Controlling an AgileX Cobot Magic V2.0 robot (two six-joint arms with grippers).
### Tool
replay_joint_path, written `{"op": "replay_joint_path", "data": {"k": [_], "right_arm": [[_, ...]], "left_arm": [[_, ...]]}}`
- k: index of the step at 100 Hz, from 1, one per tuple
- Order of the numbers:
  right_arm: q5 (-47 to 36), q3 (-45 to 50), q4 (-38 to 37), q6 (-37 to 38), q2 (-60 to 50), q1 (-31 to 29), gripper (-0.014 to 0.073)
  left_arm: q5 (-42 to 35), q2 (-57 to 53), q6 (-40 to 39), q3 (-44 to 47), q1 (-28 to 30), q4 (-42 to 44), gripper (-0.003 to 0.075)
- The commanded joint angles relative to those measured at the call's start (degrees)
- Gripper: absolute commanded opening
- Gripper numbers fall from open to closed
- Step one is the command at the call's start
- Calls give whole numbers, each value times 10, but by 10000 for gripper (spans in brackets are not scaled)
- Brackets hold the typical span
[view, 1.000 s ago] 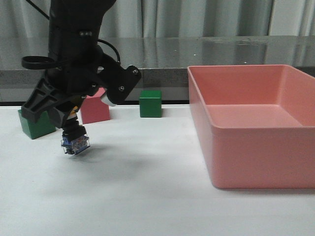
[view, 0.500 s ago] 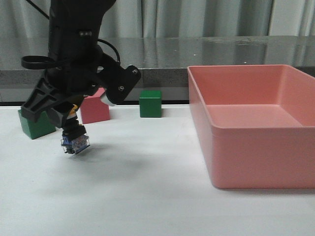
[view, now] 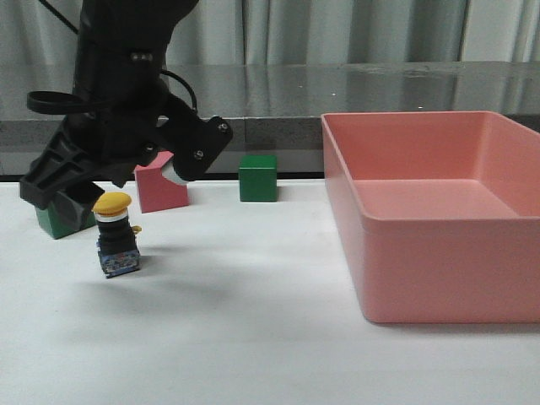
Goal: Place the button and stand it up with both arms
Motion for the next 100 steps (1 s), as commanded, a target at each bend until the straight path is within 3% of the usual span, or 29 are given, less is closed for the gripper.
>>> {"op": "replay_joint_path", "data": {"k": [1,10,18,30,39,49,63,79,100], "right_arm": [[-35,-15,5,2,4,-4,-61],[-35,-15,5,2,4,-4,-61],[-35,-15,5,2,4,-4,-61],[-35,-15,5,2,4,-4,-61],[-35,-15,5,2,4,-4,-61],[-35,-15,5,2,4,-4,-61],[-35,-15,5,2,4,-4,-61],[-35,-15,5,2,4,-4,-61],[-35,-15,5,2,4,-4,-61]], "left_arm": [[43,-44,-9,-14,7,17,483],[65,-59,-40,-18,24,19,456],[79,-79,-133,-22,49,19,373],[79,-113,-270,-23,94,15,168],[79,-148,-293,-23,137,-26,-22],[53,-196,-293,-23,192,-143,-20],[-78,-293,-288,-4,270,-309,-20],[-210,-426,-287,77,285,-360,-20],[-371,-602,-287,270,285,-440,-20]]}}
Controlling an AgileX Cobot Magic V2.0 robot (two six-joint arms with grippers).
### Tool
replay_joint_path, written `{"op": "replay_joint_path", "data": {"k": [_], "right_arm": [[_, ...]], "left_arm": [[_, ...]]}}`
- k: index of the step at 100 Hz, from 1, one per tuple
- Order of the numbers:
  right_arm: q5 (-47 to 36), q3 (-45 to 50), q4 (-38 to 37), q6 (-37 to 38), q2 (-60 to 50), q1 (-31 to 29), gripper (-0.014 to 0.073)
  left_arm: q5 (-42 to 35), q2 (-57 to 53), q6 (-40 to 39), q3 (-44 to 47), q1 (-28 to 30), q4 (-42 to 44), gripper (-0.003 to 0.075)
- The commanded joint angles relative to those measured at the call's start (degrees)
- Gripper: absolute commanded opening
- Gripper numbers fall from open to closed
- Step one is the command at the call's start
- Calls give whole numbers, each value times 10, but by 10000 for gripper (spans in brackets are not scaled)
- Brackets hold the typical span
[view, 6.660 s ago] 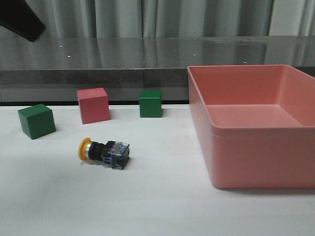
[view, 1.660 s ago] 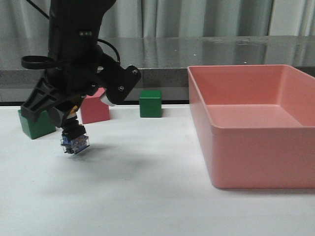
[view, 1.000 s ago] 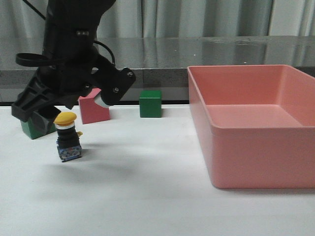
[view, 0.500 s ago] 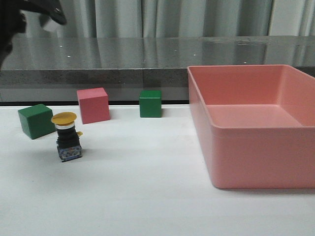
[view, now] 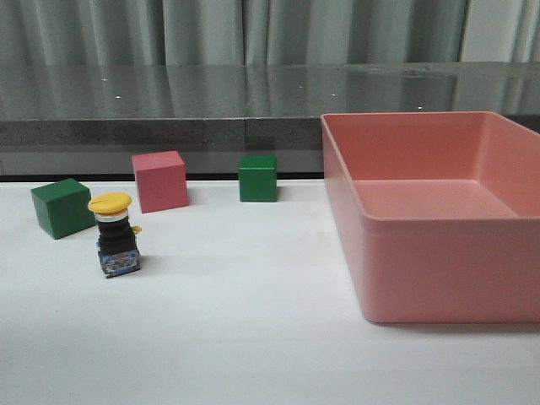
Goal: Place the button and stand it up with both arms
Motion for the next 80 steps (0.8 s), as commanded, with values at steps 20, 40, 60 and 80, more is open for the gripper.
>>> {"op": "replay_joint_path", "data": {"k": [20,40,60,80], "right_arm": [[-39,-15,5,2,4,-4,-61],[-39,-15,5,2,4,-4,-61],[-39,-15,5,2,4,-4,-61],[-39,-15,5,2,4,-4,-61]], "left_arm": [[-193,-234,-5,250,1,-56,-20],[-202,-350,-5,360,1,-69,-20],[-200,-393,-5,398,1,-123,-20],[-202,-393,-5,401,1,-123,-20]]}}
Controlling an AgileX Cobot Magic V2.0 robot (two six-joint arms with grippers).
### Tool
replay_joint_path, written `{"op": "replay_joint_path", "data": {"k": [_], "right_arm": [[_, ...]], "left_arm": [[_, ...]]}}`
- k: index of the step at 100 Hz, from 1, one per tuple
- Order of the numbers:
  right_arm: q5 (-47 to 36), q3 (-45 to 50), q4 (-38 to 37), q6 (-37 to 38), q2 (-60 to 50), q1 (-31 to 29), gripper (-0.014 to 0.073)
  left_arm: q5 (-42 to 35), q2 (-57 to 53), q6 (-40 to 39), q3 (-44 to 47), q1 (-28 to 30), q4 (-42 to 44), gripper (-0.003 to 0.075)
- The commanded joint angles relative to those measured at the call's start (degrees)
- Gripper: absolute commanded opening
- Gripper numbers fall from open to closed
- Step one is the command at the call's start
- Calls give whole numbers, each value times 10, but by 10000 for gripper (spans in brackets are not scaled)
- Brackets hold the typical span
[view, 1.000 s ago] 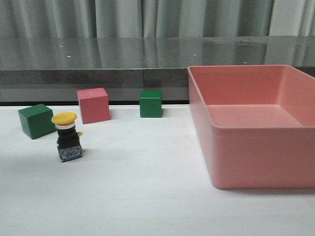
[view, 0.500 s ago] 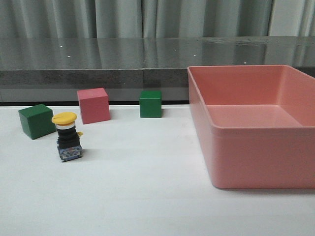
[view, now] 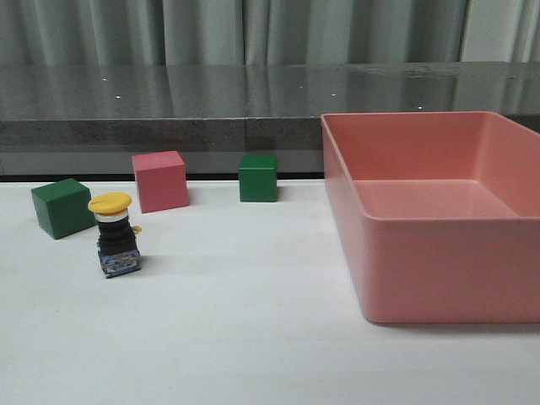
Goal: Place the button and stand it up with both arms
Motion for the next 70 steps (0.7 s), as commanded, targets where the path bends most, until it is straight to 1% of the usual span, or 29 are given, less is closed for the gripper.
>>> {"op": "replay_joint_path", "data": {"k": [1,19,27,31,34,39,47,53,59,70], "right_arm": [[-40,-15,5,2,4,-4,-61],[-40,-15,5,2,4,-4,-61],[-40,-15,5,2,4,-4,-61],[-40,-15,5,2,4,-4,-61],[-40,-15,5,2,4,-4,-61],[-40,-15,5,2,4,-4,-61],[-40,-15,5,2,4,-4,-61],[-40,-15,5,2,4,-4,-61],[-40,-15,5,2,4,-4,-61],[-40,-15,5,2,4,-4,-61]], "left_arm": [[-46,4,-5,-15,0,-12,-20],[-49,4,-5,-15,0,-12,-20],[-77,4,-5,-4,0,-12,-20],[-99,3,-13,6,0,6,-20],[-114,-2,-27,14,0,24,-20],[-137,-14,-71,31,0,67,-20],[-157,-48,-177,61,0,161,-20],[-163,-79,-234,81,0,207,-20],[-163,-114,-248,104,0,227,-20],[-163,-172,-249,141,7,224,-20]]}}
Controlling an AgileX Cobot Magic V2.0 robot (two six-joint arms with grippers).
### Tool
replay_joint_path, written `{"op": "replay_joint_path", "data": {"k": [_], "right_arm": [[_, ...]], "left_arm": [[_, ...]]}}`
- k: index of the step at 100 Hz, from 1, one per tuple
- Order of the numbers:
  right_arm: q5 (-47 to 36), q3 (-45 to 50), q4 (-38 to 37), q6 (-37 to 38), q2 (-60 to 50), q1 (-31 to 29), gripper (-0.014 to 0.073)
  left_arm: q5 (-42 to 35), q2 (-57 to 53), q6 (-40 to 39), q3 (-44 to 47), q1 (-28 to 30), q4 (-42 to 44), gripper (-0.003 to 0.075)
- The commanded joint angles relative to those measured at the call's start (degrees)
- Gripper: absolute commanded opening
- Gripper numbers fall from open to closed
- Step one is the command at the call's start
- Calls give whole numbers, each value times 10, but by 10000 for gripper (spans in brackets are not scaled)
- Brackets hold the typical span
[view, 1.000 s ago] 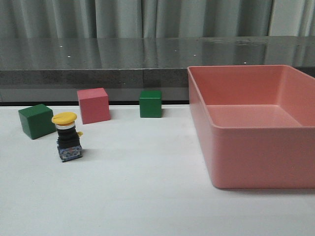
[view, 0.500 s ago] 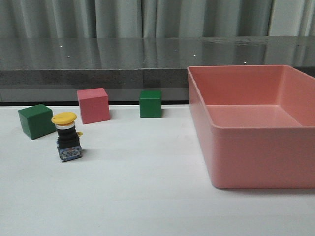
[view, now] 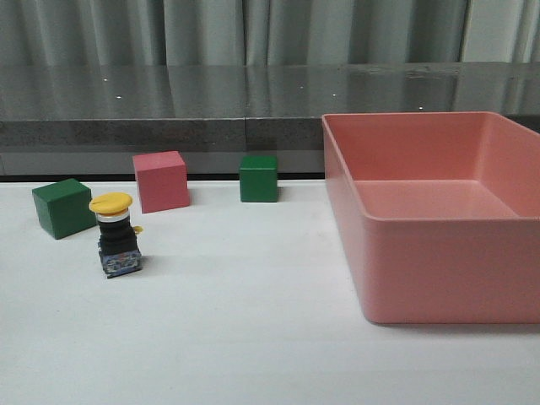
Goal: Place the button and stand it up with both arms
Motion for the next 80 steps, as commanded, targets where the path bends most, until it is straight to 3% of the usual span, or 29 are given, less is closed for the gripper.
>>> {"op": "replay_joint_path", "data": {"k": [1,27,80], "right_arm": [[-40,-15,5,2,4,-4,-61],[-37,-15,5,2,4,-4,-61],[-35,-15,5,2,4,-4,-61]], "left_arm": [[-53,-37,-21,14,9,9,-20],[-103,-71,-25,74,63,-8,-20],[-108,-71,-25,73,67,-8,-20]]}}
